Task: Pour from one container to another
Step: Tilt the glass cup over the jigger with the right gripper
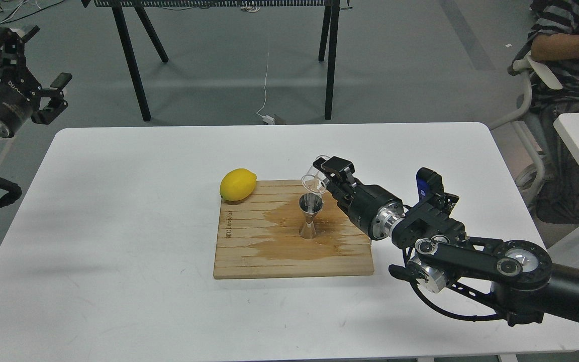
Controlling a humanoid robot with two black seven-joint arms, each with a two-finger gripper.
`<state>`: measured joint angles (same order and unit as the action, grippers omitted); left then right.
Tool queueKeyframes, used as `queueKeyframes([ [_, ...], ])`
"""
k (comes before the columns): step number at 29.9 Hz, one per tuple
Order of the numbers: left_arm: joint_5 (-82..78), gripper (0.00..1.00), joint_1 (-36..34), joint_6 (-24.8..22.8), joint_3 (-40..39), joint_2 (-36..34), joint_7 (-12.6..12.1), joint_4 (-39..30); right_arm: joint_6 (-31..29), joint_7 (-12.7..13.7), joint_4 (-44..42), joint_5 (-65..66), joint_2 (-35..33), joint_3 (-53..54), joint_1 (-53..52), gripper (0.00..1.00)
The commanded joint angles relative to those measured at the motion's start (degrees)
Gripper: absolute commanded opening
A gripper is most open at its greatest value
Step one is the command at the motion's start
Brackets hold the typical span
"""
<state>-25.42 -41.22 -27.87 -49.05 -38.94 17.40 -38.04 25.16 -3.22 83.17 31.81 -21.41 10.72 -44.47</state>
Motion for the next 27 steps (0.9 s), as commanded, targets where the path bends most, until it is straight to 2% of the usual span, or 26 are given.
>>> queueKeyframes([
  [1,0.0,0.99,0.0,-0.1,0.0,-0.2,0.0,0.0,0.0,0.0,0.0,0.0,0.1,0.0,0.1,0.14],
  [27,0.0,0.99,-0.4,0.0,-0.1,-0.3,0.0,0.0,0.0,-2.1,0.0,3.3,0.1,-2.0,0.1,0.14],
])
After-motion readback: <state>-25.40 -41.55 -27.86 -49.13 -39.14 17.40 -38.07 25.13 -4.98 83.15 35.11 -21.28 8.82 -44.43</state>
